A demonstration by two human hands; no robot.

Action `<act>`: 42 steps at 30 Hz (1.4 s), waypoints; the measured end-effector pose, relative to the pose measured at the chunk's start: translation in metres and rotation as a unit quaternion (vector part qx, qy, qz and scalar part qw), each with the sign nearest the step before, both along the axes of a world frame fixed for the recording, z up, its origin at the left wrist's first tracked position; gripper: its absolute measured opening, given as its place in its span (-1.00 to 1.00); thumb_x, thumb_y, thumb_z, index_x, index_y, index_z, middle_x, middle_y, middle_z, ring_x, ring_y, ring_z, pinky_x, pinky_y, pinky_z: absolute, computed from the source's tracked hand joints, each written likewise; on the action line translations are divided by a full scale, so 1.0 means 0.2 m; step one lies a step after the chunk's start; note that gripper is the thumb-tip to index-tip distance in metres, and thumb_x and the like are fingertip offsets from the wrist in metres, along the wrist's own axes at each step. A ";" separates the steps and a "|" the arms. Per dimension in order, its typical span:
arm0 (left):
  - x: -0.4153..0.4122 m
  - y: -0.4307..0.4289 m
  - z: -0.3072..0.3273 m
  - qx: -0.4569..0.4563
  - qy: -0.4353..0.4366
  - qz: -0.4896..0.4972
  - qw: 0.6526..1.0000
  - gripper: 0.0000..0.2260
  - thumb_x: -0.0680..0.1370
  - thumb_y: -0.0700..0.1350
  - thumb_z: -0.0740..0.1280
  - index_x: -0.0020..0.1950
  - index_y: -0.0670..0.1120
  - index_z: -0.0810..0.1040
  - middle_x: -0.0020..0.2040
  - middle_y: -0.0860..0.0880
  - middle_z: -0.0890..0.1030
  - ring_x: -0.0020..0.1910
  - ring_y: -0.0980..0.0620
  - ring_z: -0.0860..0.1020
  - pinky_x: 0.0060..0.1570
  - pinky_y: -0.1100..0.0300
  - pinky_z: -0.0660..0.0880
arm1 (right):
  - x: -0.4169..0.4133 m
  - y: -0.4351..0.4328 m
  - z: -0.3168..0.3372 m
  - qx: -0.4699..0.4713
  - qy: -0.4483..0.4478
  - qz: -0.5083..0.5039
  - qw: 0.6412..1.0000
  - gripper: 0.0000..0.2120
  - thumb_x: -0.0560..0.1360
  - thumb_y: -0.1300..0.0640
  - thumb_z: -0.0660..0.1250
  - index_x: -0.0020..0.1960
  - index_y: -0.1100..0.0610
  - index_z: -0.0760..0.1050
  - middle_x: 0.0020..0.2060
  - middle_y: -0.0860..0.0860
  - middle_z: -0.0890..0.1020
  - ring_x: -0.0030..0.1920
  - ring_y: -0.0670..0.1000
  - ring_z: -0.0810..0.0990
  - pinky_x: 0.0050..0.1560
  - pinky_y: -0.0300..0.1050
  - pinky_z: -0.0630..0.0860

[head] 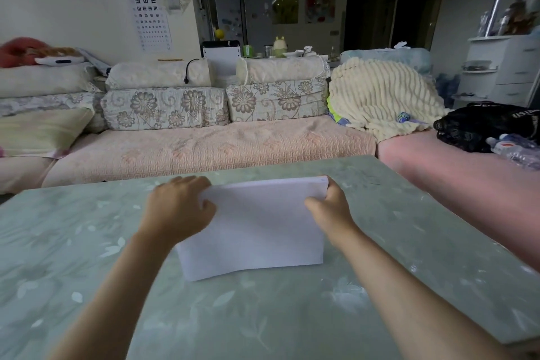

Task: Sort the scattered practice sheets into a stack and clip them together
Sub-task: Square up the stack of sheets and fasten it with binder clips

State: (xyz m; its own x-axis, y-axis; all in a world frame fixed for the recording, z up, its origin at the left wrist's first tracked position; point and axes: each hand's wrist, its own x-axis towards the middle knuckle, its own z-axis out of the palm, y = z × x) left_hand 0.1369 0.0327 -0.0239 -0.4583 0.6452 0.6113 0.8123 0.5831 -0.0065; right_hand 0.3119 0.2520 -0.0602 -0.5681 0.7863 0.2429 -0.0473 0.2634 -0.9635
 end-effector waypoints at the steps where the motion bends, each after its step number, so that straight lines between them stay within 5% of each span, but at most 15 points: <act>1: -0.02 -0.06 0.00 0.032 -0.047 0.014 0.998 -0.76 0.34 0.04 0.26 -0.05 0.07 0.58 -0.18 0.07 0.62 -0.18 -0.11 0.57 -0.27 0.15 0.43 | 0.00 0.00 0.00 -0.002 -0.001 -0.005 1.000 -0.78 0.36 0.35 0.25 -0.08 0.10 0.50 -0.28 -0.01 0.58 -0.33 -0.02 0.51 -0.44 -0.31 0.42; 4: -0.05 -0.14 -0.03 0.178 -0.270 -0.008 0.946 -0.75 0.31 -0.07 0.30 -0.03 0.09 0.52 -0.18 0.09 0.58 -0.26 0.00 0.50 -0.29 0.16 0.40 | -0.01 -0.01 -0.01 -0.009 0.007 -0.017 1.000 -0.78 0.36 0.33 0.27 -0.05 0.13 0.52 -0.26 0.00 0.60 -0.32 -0.04 0.54 -0.40 -0.29 0.44; 7: -0.04 -0.12 -0.13 0.366 -0.489 -0.095 0.786 -0.69 0.27 -0.16 0.23 0.00 -0.04 0.49 -0.18 -0.04 0.54 -0.28 0.00 0.45 -0.33 0.18 0.38 | -0.02 -0.01 -0.02 -0.021 0.019 -0.021 0.999 -0.71 0.29 0.26 0.26 0.00 0.14 0.53 -0.22 0.02 0.62 -0.27 -0.01 0.56 -0.30 -0.17 0.47; 9: -0.01 -0.10 -0.20 0.402 -0.550 -0.107 0.724 -0.70 0.27 -0.17 0.23 -0.02 -0.07 0.52 -0.17 -0.07 0.56 -0.22 -0.02 0.49 -0.30 0.16 0.40 | -0.02 -0.01 -0.04 -0.036 0.022 -0.017 0.999 -0.64 0.21 0.21 0.23 0.00 0.12 0.54 -0.18 0.03 0.64 -0.23 0.01 0.58 -0.23 -0.12 0.48; 16: 0.04 -0.02 -0.28 0.466 -0.554 -0.074 0.686 -0.75 0.23 -0.19 0.22 -0.13 -0.05 0.51 -0.25 -0.06 0.52 -0.28 -0.01 0.44 -0.27 0.15 0.36 | -0.04 -0.02 -0.11 -0.063 0.003 0.003 0.998 -0.64 0.15 0.26 0.21 -0.09 0.12 0.56 -0.23 0.00 0.64 -0.21 0.01 0.59 -0.20 -0.11 0.46; 24: 0.03 -0.03 -0.26 0.435 -0.504 -0.094 0.740 -0.68 0.24 -0.16 0.21 -0.04 0.03 0.50 -0.15 0.01 0.57 -0.21 0.04 0.51 -0.26 0.17 0.44 | -0.03 -0.02 -0.12 -0.051 -0.019 -0.020 0.998 -0.74 0.40 0.45 0.24 -0.11 0.13 0.54 -0.30 -0.01 0.60 -0.28 -0.01 0.54 -0.33 -0.21 0.44; 28: -0.03 -0.05 -0.11 0.354 -0.378 -0.098 0.850 -0.52 0.27 -0.13 0.30 0.17 0.11 0.40 -0.06 0.08 0.55 -0.24 0.12 0.51 -0.28 0.15 0.47 | -0.04 -0.04 -0.09 -0.062 -0.035 -0.039 0.997 -0.78 0.42 0.39 0.23 -0.14 0.12 0.54 -0.33 -0.01 0.57 -0.35 -0.01 0.49 -0.46 -0.27 0.39; 31: -0.01 -0.01 0.03 0.180 -0.137 -0.043 0.973 -0.44 0.31 -0.07 0.36 0.30 0.13 0.35 0.09 0.15 0.54 0.05 0.07 0.49 0.09 0.04 0.41 | -0.04 -0.04 -0.08 -0.069 -0.035 -0.039 0.996 -0.78 0.40 0.37 0.24 -0.12 0.12 0.58 -0.31 0.01 0.60 -0.34 -0.01 0.51 -0.39 -0.21 0.41; 32: 0.02 0.04 0.07 0.121 -0.048 -0.044 0.991 -0.45 0.33 -0.01 0.33 0.33 0.11 0.38 0.16 0.12 0.53 0.15 0.03 0.47 0.20 0.02 0.34 | -0.04 -0.04 -0.08 -0.071 -0.034 -0.039 0.996 -0.78 0.39 0.36 0.25 -0.12 0.12 0.59 -0.30 0.00 0.62 -0.32 -0.01 0.53 -0.34 -0.19 0.43; 35: 0.15 0.26 0.11 -0.044 0.022 -0.100 0.994 -0.44 0.38 0.09 0.21 0.38 0.03 0.41 0.24 0.05 0.53 0.23 -0.04 0.47 0.30 0.04 0.30 | -0.03 -0.05 -0.07 -0.077 -0.032 -0.038 0.996 -0.77 0.38 0.36 0.28 -0.13 0.07 0.60 -0.29 -0.05 0.65 -0.29 -0.04 0.57 -0.32 -0.20 0.47; 37: 0.20 0.38 0.08 -0.119 0.019 -0.102 0.987 -0.53 0.42 0.11 0.18 0.31 0.02 0.45 0.16 0.04 0.59 0.15 -0.04 0.53 0.15 0.10 0.36 | -0.03 -0.05 -0.06 -0.071 -0.031 -0.039 0.996 -0.76 0.39 0.36 0.28 -0.14 0.06 0.60 -0.27 -0.06 0.65 -0.26 -0.04 0.59 -0.32 -0.19 0.49; 39: 0.20 0.42 0.06 -0.126 0.015 -0.093 0.988 -0.67 0.45 0.08 0.20 0.16 0.00 0.47 0.01 0.04 0.61 0.03 -0.06 0.56 -0.14 0.14 0.34 | -0.03 -0.05 -0.05 -0.069 -0.035 -0.036 0.996 -0.74 0.40 0.36 0.26 -0.14 0.03 0.59 -0.26 -0.07 0.65 -0.26 -0.04 0.60 -0.32 -0.19 0.50; 42: 0.14 0.36 0.05 -0.100 0.044 -0.098 0.989 -0.74 0.44 0.06 0.18 0.05 -0.02 0.45 -0.09 0.03 0.60 -0.07 -0.08 0.57 -0.25 0.16 0.28 | -0.02 -0.05 -0.04 -0.066 -0.036 -0.034 0.997 -0.74 0.39 0.37 0.23 -0.14 0.06 0.58 -0.29 -0.05 0.62 -0.29 -0.02 0.55 -0.39 -0.23 0.43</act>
State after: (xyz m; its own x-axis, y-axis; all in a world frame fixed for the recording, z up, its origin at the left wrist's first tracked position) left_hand 0.1655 0.1051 -0.0146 -0.2626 0.8282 0.4951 0.9011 0.3940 -0.1811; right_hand 0.3081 0.2421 -0.0690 -0.5251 0.8457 0.0955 0.0358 0.1340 -0.9903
